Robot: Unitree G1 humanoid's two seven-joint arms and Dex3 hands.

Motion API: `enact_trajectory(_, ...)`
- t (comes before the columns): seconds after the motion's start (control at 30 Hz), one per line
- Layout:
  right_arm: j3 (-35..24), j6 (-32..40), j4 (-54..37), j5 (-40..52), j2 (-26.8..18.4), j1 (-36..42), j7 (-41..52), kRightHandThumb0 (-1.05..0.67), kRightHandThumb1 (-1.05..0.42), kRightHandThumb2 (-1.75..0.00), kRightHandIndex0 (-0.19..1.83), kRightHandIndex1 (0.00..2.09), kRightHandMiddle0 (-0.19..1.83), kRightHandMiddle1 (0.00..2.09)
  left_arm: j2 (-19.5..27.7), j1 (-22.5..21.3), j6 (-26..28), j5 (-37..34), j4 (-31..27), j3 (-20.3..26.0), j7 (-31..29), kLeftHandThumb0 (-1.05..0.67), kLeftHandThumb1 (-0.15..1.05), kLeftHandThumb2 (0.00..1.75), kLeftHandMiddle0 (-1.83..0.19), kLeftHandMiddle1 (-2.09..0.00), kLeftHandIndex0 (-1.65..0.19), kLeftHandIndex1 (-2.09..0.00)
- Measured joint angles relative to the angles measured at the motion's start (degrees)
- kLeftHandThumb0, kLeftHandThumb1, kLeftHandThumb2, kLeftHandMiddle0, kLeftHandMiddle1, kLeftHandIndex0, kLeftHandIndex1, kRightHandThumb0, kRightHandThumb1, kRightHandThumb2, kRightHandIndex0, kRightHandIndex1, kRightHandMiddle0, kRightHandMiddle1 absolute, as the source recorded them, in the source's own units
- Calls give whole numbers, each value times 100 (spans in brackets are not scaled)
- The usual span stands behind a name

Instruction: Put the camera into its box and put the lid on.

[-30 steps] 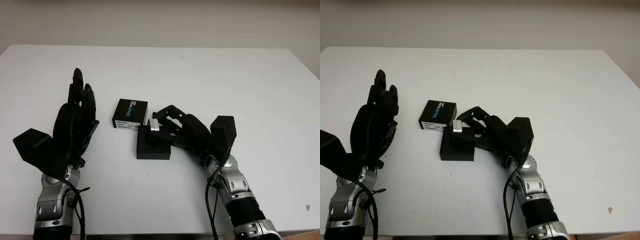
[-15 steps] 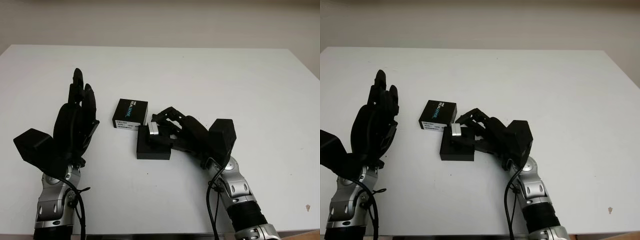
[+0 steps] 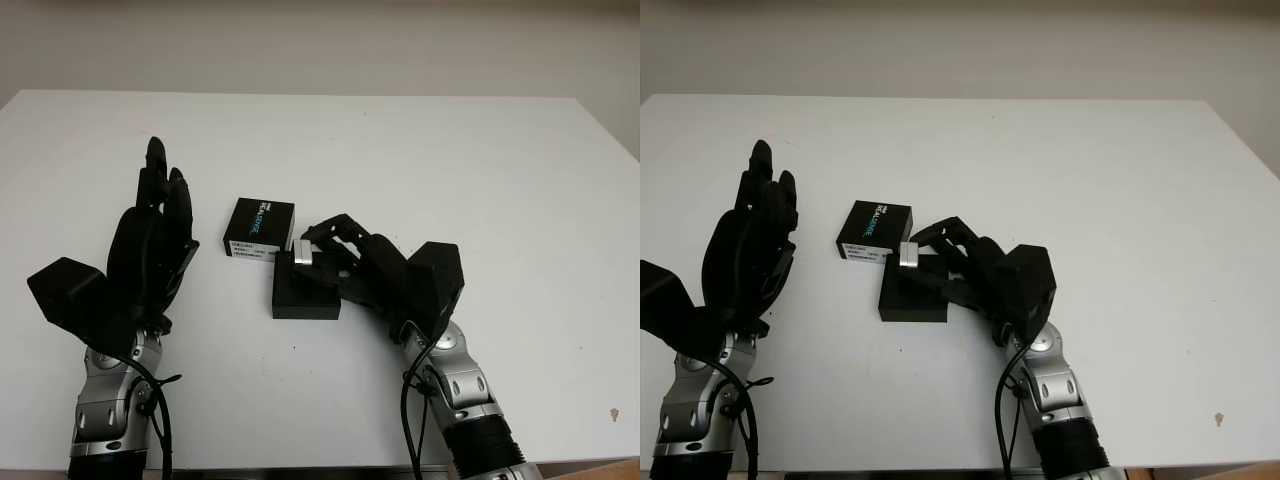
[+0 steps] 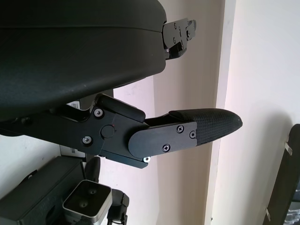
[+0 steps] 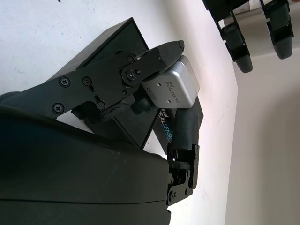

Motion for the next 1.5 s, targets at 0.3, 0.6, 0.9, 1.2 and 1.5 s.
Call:
enact_trajectory(0.3, 16, -235, 81, -85, 120, 77, -156, -41, -105, -6, 17, 10, 16, 175, 0, 0, -1, 9, 0, 0, -4, -78, 105, 58, 19, 0, 19, 0)
enact_trajectory(0.6, 67, -331, 82, -194, 120, 117, -140, -42, -105, -6, 18, 10, 17, 176, -1, 0, -1, 9, 0, 0, 1, -78, 105, 58, 19, 0, 19, 0)
enact_trajectory(0.9, 126, -460, 82, -288, 104, 172, -129, -44, -104, -5, 19, 10, 19, 176, -18, 0, -1, 9, 0, -19, 32, -78, 105, 57, 19, 0, 19, 0)
enact_trajectory(1.2, 162, -545, 82, -330, 135, 236, -220, -44, -104, -5, 19, 10, 19, 176, -19, 0, -1, 6, 1, -30, 53, -79, 105, 57, 19, 0, 19, 0)
enact_trajectory(1.5, 196, -546, 82, -337, 176, 265, -286, -41, -105, -6, 18, 9, 16, 177, -27, 0, -3, 5, 34, -36, 63, -78, 105, 56, 19, 0, 19, 0)
